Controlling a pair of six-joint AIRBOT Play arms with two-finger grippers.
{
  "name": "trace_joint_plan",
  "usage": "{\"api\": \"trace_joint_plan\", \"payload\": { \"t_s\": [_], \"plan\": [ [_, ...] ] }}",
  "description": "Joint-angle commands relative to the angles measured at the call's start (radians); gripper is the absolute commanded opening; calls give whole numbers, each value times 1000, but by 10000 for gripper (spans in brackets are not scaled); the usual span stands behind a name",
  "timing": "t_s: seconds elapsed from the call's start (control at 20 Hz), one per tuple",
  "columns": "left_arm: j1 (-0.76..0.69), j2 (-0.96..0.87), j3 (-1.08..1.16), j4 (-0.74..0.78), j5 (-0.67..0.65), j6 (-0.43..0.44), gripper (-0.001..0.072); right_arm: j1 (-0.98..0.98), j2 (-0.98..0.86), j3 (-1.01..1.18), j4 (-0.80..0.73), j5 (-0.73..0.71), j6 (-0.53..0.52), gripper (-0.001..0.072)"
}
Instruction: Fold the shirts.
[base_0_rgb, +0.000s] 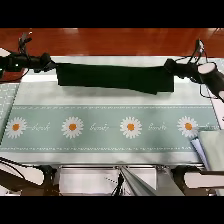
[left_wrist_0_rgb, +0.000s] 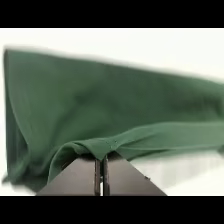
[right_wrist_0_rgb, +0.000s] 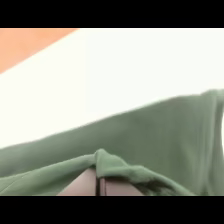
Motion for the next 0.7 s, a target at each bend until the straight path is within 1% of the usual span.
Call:
{"api": "trace_joint_plan", "payload": {
  "t_s": [0.0, 0.1, 0.2, 0.25, 0.3, 0.35, 0.4, 0.45, 0.5, 0.55, 0.6, 0.65],
  "plan": [
    [-35, -48, 11, -8, 164, -1, 22, 7, -166, 171, 17, -78, 6, 23],
    [-52, -97, 11, -8, 141, -1, 22, 9, -236, 230, 27, -73, 6, 23],
    [-65, -138, 11, -8, 139, -1, 29, 11, -272, 237, 54, -69, 6, 24],
    [-67, -154, 11, -8, 139, -2, 54, 11, -283, 237, 53, -62, 5, 25],
    [-67, -165, 11, -8, 138, -2, 55, 11, -288, 237, 48, -59, 5, 26],
    [-67, -172, 11, -8, 138, -2, 98, 11, -290, 237, 41, -59, 5, 58],
    [-65, -173, 11, -8, 138, -2, 233, 8, -288, 237, 21, -67, 2, 224],
    [-62, -169, 13, -8, 129, -2, 366, 1, -279, 237, -3, -70, 1, 444],
    [-53, -166, 25, -8, 95, -2, 453, -8, -261, 237, -38, -68, 1, 493],
    [-39, -164, 45, -8, 61, -2, 470, -24, -231, 237, -94, -64, 1, 493],
    [-22, -164, 76, -8, 9, -14, 470, -43, -196, 237, -175, -47, 5, 491],
    [-4, -164, 108, -8, -48, -62, 470, -67, -158, 237, -287, -7, 38, 490]
  ]
}}
